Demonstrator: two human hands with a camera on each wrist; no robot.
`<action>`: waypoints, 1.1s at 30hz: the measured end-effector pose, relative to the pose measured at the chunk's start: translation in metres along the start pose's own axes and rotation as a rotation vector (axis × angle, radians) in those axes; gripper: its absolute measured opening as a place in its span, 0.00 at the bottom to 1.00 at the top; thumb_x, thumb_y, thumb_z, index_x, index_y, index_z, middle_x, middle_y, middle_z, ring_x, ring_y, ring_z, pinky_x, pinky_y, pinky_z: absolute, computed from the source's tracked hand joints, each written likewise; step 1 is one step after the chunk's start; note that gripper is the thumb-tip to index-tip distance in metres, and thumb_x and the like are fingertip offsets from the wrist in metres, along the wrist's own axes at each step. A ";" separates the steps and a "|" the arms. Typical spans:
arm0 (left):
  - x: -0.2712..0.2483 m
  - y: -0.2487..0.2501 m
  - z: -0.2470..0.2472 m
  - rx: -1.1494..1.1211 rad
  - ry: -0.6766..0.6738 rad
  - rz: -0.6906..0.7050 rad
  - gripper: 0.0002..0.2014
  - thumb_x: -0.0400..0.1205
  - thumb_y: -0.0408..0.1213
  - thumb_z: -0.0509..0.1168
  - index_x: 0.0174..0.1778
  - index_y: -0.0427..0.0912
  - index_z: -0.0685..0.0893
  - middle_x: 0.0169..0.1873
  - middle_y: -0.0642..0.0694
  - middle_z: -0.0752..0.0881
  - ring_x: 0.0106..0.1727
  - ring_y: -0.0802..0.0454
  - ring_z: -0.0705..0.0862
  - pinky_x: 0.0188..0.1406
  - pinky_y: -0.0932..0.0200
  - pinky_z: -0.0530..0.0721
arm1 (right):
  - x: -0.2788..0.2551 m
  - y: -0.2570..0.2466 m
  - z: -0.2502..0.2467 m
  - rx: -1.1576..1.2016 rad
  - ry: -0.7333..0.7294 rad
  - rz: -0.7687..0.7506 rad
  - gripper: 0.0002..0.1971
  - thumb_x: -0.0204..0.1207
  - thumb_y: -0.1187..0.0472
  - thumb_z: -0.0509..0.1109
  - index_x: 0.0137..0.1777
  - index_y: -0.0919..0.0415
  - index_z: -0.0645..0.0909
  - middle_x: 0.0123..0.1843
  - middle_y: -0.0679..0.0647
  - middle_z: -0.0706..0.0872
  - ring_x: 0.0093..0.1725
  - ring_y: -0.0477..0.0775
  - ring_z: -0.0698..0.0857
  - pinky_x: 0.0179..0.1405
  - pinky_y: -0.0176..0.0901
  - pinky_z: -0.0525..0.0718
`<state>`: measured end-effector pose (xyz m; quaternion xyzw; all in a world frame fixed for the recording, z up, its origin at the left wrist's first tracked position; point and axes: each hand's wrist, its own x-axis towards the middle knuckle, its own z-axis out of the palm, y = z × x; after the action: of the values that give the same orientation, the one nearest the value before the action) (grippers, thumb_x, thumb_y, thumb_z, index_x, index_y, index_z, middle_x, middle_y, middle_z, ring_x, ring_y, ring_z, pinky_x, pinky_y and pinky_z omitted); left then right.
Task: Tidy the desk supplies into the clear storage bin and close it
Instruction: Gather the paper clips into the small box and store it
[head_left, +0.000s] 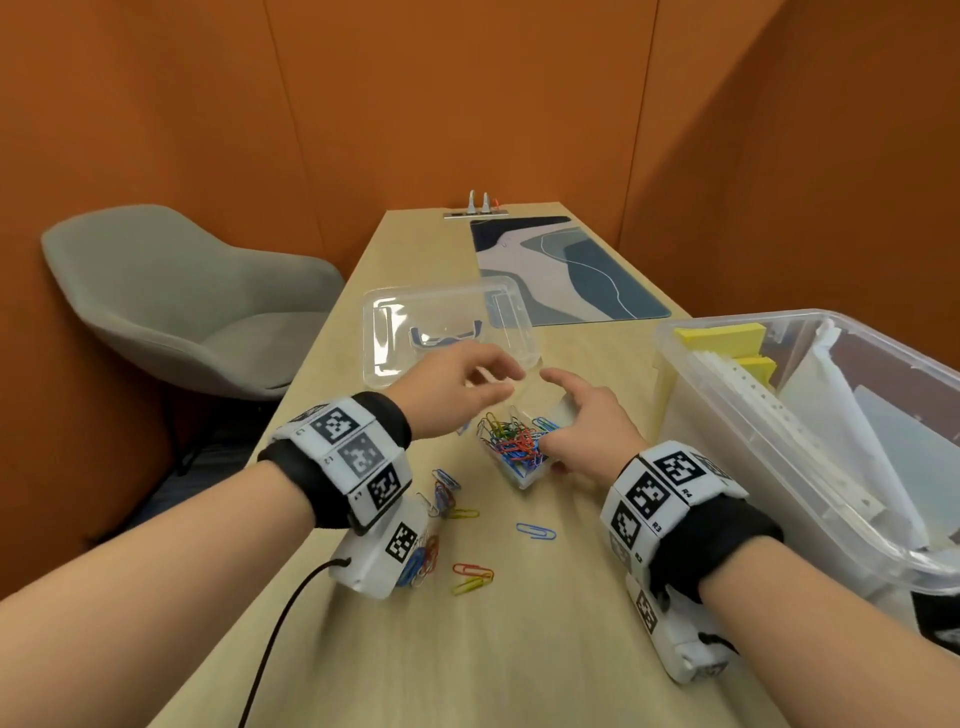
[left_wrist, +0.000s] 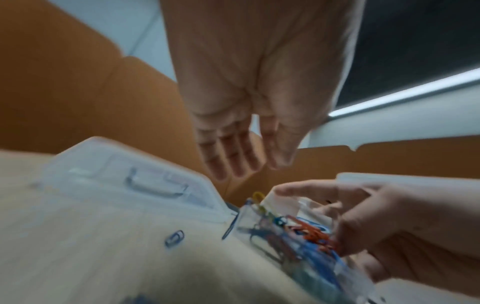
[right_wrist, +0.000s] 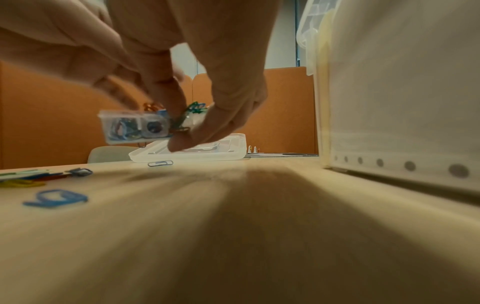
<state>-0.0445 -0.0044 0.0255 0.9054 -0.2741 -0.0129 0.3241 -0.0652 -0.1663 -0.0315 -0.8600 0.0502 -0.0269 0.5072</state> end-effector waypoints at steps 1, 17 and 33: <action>0.000 -0.005 0.000 -0.053 0.013 -0.115 0.12 0.83 0.41 0.61 0.60 0.44 0.82 0.53 0.48 0.82 0.52 0.52 0.81 0.46 0.65 0.79 | 0.001 0.000 0.000 0.014 -0.008 -0.006 0.38 0.63 0.70 0.70 0.74 0.44 0.70 0.63 0.65 0.76 0.47 0.63 0.85 0.33 0.41 0.87; 0.001 0.011 -0.002 -0.041 -0.045 -0.130 0.12 0.75 0.37 0.73 0.54 0.43 0.88 0.45 0.50 0.88 0.38 0.61 0.83 0.38 0.75 0.81 | -0.009 -0.009 -0.002 0.044 -0.047 -0.056 0.43 0.63 0.71 0.76 0.78 0.50 0.66 0.61 0.56 0.66 0.48 0.59 0.84 0.23 0.31 0.86; -0.073 -0.051 -0.009 0.279 -0.356 -0.334 0.21 0.74 0.52 0.71 0.62 0.49 0.81 0.51 0.52 0.82 0.54 0.57 0.82 0.56 0.67 0.79 | -0.009 -0.014 -0.003 0.050 0.125 -0.076 0.29 0.73 0.62 0.67 0.76 0.52 0.70 0.57 0.50 0.67 0.57 0.59 0.82 0.58 0.58 0.84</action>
<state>-0.0801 0.0708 -0.0087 0.9574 -0.1728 -0.1870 0.1365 -0.0737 -0.1610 -0.0178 -0.8450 0.0483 -0.1011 0.5228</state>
